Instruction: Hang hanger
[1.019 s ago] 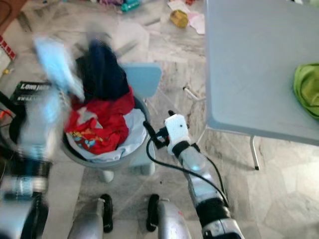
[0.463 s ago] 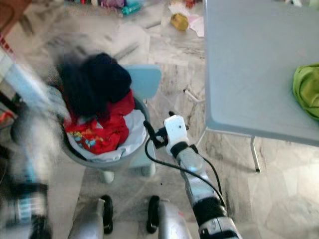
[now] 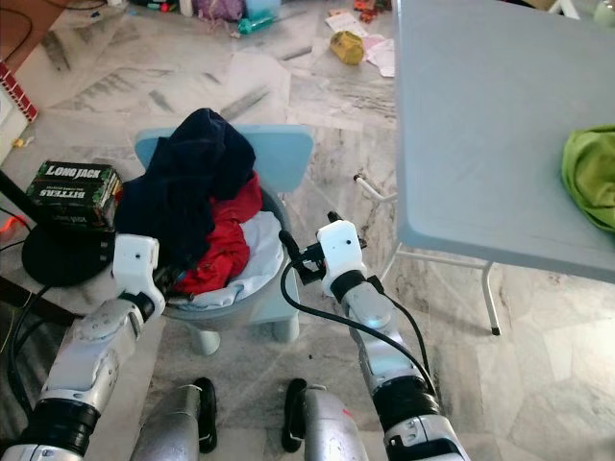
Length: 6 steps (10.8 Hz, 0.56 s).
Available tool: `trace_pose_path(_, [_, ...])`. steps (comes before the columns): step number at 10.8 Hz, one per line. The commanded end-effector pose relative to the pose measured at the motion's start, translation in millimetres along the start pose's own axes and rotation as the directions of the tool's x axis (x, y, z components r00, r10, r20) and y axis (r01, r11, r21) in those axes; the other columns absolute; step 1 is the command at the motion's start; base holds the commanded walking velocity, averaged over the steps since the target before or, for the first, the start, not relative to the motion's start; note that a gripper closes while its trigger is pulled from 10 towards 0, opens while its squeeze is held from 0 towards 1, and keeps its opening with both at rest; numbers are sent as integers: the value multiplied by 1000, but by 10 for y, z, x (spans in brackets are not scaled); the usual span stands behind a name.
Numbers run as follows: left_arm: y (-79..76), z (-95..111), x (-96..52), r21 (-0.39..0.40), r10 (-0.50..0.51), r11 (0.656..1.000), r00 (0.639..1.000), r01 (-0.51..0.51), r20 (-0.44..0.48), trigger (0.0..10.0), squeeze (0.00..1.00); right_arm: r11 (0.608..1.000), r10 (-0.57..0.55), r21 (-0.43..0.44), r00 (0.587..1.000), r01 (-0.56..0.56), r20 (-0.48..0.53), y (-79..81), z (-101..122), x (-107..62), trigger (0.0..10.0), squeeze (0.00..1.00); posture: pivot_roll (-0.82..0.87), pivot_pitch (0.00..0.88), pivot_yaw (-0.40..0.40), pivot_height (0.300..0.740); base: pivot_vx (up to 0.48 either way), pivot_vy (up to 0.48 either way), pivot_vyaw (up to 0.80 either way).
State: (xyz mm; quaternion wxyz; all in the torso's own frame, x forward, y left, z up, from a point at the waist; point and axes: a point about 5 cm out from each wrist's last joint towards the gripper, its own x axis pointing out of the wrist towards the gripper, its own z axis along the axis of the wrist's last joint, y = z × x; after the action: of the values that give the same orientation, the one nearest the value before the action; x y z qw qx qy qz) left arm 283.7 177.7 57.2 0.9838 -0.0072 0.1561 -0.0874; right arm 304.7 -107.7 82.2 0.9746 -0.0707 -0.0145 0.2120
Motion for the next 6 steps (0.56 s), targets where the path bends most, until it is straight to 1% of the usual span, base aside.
trace_pose_path(1, [28,-82,-33,23,23,999,1000,-22,-18,10000,1000,1000,-5,-12,1000,5,-8,-36,-26,-33,10000,0,102,188,-139,740,0,0,0])
trace_pose_path(2, [42,-30,-61,109,29,994,999,-32,31,10000,1000,1000,-7,-14,1000,7,-10,-41,-36,-50,10000,0,101,194,-138,740,0,0,0])
trace_pose_path(3, [90,-13,-113,186,71,979,996,-81,57,10000,1000,1000,-9,-16,1000,9,-13,-45,-46,-65,10000,0,98,200,-138,740,0,0,0])
trace_pose_path(4, [131,-8,-176,291,83,951,993,-105,89,10000,1000,1000,-9,-17,1000,9,-12,-45,-45,-73,10000,0,101,209,-140,740,0,0,0])
trace_pose_path(5, [47,-36,-264,454,-39,891,995,-8,94,10000,1000,1000,-7,-19,1000,6,-15,-44,-51,-76,10000,0,104,215,-142,740,0,0,0])
trace_pose_path(6, [-68,-134,-338,518,-165,845,986,131,20,10000,1000,1000,-1,-21,1000,1,-16,-36,-50,-72,10000,0,106,222,-142,740,0,0,0])
